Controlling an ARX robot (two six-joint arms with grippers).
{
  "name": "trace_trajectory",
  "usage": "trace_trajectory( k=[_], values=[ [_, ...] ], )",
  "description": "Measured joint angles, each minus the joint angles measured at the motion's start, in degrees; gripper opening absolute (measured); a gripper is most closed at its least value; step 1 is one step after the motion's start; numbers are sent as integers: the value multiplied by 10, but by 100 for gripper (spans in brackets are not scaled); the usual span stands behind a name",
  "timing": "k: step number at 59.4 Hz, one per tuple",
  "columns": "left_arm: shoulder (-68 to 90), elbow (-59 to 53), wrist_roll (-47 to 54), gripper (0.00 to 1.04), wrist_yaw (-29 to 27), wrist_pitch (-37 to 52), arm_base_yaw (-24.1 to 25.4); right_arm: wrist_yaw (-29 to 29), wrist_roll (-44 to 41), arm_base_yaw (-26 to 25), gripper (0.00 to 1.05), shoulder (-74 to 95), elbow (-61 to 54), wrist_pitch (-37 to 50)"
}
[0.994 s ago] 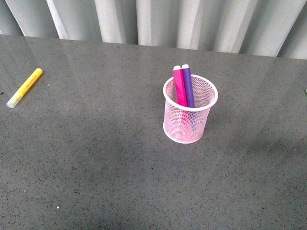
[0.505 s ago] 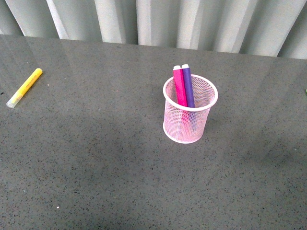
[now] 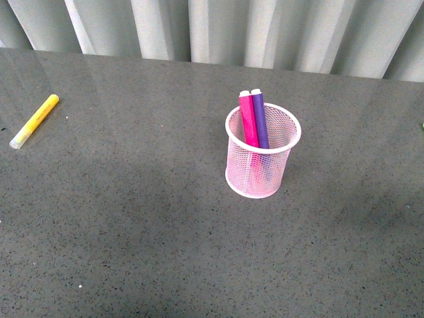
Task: Insert purple and pink pens into pink cup
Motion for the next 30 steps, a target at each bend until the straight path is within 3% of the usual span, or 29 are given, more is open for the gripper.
trace_trajectory(
  k=[9,15,30],
  values=[
    [0,0,0,98,0,0,0,0,0,0,72,0,0,0],
    [0,0,0,98,0,0,0,0,0,0,98,0,0,0],
    [0,0,0,98,0,0,0,0,0,0,98,0,0,0]
  ],
)
